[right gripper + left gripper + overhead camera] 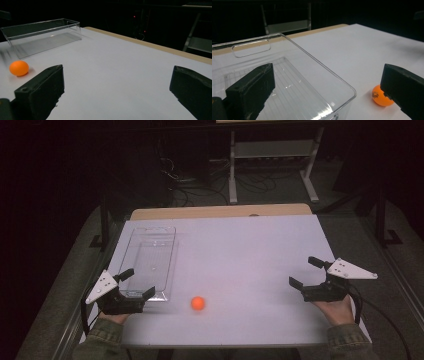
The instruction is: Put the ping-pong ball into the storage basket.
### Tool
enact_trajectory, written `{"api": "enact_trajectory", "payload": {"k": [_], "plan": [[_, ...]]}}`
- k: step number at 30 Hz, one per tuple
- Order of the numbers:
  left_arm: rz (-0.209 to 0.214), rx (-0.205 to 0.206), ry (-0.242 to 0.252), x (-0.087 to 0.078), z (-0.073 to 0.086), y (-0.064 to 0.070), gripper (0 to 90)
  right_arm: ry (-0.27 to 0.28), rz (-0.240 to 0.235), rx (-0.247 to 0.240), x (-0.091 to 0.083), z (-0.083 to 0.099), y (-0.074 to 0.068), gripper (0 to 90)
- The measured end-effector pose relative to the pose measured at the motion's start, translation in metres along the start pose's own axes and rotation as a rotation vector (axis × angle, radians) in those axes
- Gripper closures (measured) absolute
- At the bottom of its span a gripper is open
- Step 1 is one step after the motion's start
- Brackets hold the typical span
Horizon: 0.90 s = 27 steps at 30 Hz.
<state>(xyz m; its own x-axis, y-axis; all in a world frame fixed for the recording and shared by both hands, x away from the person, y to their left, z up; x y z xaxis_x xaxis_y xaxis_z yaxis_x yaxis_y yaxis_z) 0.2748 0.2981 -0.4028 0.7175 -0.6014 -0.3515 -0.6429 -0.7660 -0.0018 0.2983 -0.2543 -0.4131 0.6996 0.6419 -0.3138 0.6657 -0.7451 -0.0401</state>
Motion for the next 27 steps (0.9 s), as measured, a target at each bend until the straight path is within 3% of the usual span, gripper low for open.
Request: {"api": "enact_trajectory", "payload": {"k": [13,27], "plan": [[0.018,0.085,-0.046,0.003,-0.018,0.009,0.0,0.000,-0.005,-0.007,0.001,0.000,-0.002,0.0],[0.037,0.124,-0.070,0.007,-0.036,0.012,0.0,-0.009,0.006,-0.016,0.001,0.000,-0.003,0.0]]}}
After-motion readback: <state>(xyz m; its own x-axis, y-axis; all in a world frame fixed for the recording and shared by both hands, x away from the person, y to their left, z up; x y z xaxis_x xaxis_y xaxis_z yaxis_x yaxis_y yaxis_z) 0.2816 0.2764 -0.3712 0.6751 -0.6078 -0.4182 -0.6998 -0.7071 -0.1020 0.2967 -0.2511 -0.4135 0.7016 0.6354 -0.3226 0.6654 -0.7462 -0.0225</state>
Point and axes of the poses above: each handheld gripper's, and its own axes: x roughly forward along the jaws, z roughly out of its underside, y roughly to its right, the point moved 2 cm from there along x, roughly forward along the jaws, and after that the axes turned 4 degrees about -y, right-handed, at the moved point
